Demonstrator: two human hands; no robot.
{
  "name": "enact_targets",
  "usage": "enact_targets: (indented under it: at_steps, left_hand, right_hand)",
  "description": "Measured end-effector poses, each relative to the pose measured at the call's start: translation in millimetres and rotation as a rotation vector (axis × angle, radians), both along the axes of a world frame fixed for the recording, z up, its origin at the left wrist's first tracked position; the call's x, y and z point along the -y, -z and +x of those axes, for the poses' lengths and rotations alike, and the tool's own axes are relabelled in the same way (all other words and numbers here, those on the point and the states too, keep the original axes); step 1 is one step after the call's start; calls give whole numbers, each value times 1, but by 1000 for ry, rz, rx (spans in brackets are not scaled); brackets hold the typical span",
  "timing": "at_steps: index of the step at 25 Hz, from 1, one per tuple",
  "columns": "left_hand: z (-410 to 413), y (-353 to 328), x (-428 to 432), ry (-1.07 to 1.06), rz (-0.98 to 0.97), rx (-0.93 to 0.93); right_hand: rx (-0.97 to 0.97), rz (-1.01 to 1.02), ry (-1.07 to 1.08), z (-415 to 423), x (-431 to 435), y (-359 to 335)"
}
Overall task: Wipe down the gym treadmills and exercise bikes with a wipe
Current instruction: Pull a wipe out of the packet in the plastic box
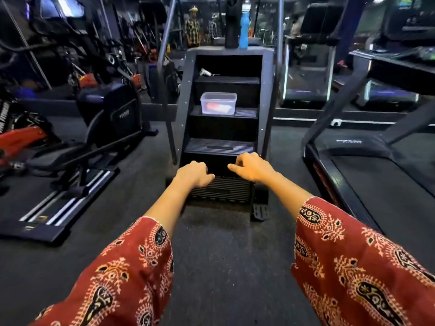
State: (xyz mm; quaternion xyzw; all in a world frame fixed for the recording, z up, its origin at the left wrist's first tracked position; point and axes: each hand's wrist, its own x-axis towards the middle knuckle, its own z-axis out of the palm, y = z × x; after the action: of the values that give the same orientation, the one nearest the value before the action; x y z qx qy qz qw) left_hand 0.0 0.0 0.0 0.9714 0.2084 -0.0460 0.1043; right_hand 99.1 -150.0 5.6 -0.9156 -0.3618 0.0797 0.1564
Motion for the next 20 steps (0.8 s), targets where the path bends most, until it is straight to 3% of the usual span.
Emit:
enact_targets:
  at_steps: [8, 20]
  left_hand:
    - [94, 22, -118, -18, -21, -71]
    - [342, 15, -302, 12, -37, -61]
  right_hand:
    - [-39, -16, -11, 107, -124, 25]
    - [-72, 40, 24, 342, -316, 23]
